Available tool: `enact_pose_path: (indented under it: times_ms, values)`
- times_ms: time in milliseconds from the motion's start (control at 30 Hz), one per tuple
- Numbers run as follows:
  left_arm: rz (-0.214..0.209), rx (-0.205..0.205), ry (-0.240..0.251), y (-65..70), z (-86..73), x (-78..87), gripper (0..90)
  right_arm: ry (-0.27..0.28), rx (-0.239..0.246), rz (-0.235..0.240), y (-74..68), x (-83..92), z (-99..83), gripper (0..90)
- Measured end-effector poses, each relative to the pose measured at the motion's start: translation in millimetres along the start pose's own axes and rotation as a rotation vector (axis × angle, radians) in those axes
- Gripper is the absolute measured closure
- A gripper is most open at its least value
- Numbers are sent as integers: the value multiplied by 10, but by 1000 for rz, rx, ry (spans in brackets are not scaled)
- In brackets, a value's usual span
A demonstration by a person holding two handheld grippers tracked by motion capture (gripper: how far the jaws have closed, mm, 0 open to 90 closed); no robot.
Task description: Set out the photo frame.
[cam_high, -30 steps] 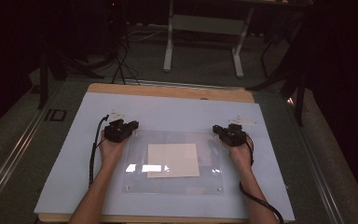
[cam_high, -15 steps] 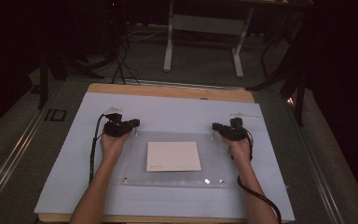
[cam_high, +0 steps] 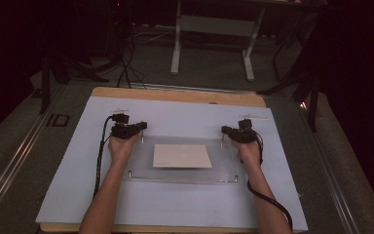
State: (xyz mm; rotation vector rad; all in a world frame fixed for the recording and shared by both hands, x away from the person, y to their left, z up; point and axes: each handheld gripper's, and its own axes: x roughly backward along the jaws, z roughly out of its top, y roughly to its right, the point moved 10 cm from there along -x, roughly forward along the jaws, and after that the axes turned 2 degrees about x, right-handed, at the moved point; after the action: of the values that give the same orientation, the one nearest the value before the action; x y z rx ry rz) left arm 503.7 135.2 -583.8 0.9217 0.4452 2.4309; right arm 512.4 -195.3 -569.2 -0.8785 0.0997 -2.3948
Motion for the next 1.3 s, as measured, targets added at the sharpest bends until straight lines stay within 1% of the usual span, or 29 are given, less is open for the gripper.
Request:
enact_pose_path:
  times_ms: [33,67,100,200,267,367,467,533,767,900,1033,1100,1300]
  values:
    - [8,1,-2,1,3,-6,836,-4,3,-7,-1,1,1,848]
    - [13,4,-5,0,6,-10,837,-4,16,-19,-1,5,3,842]
    - [13,10,-6,-2,8,-12,837,-4,31,-31,-7,16,1,821]
    - [16,22,-3,-2,12,-20,836,-3,84,-41,-31,97,-14,754]
    - [14,23,-4,-3,11,-20,836,12,119,-24,-62,185,-15,722]
    - [18,26,-6,-4,14,-24,835,25,158,-27,-49,319,-31,704]
    - [13,32,-5,-6,16,-27,834,38,172,-30,-35,436,-62,694]
    - [12,36,-10,-8,15,-26,834,49,172,-26,-42,503,-95,693]
    - [10,41,-12,-9,16,-31,833,60,211,-33,-81,652,-228,691]
    - [7,44,-8,-8,15,-31,832,61,214,-30,-109,699,-308,690]
    - [7,45,-8,-7,15,-31,831,57,231,-30,-147,747,-383,690]
    - [3,48,-6,-8,17,-33,831,56,232,-31,-153,772,-412,690]
    - [0,56,-6,-10,16,-33,829,28,246,-42,-155,821,-544,690]
